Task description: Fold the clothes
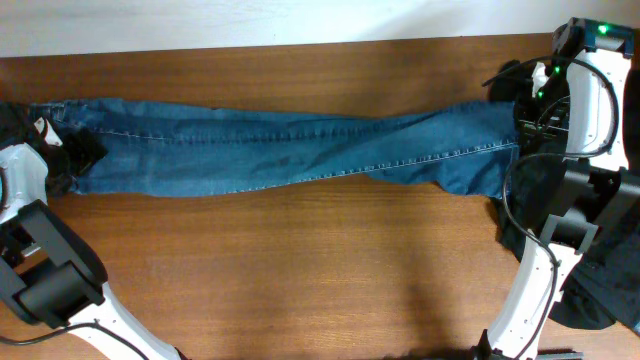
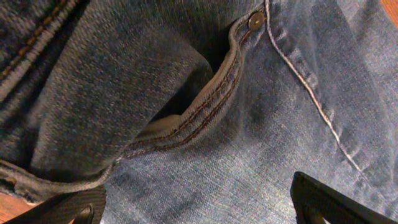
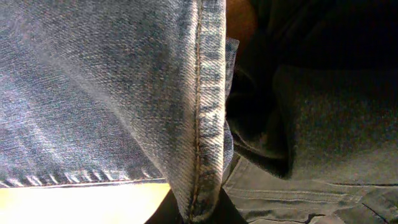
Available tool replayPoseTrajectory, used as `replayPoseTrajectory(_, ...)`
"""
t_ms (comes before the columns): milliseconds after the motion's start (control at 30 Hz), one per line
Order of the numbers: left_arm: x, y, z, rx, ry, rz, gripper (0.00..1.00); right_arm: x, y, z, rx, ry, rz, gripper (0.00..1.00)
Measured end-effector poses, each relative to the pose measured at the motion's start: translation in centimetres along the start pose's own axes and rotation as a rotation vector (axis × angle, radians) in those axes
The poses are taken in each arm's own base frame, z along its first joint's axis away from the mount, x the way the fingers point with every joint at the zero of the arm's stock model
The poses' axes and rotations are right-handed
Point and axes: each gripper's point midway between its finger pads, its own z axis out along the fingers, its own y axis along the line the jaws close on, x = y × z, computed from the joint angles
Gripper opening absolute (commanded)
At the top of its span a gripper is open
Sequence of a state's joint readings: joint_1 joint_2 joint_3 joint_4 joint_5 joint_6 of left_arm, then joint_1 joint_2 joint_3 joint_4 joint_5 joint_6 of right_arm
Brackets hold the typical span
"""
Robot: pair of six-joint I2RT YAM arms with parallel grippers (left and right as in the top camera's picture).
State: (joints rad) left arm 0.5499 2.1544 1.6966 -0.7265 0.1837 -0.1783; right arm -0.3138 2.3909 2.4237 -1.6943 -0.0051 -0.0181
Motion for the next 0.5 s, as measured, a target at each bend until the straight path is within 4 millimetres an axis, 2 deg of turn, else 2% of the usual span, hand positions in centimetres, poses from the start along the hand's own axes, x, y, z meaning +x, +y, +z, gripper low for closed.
replayPoseTrajectory(67, -0.2, 0.0, 0.0, 0.001, -0.007, 0.005, 0.73, 0.0, 0.0, 0.0, 0.0, 0.0, 0.0, 0.1)
replayPoseTrajectory(133, -0.7, 0.0, 0.0, 0.001, -0.028, 0.02, 0.65, 0.0, 0.0, 0.0, -0.001, 0.0, 0.003, 0.1)
replayPoseTrajectory(367, -4.1, -0.3, -0.3, -0.004, -0.168, 0.065, 0.63, 0.0, 0.1, 0.0, -0.002, 0.0, 0.005, 0.1)
replayPoseTrajectory(500, -4.7, 0.2, -0.5, -0.036, -0.195, 0.069, 0.59, 0.0, 0.2, 0.0, -0.002, 0.0, 0.006, 0.1)
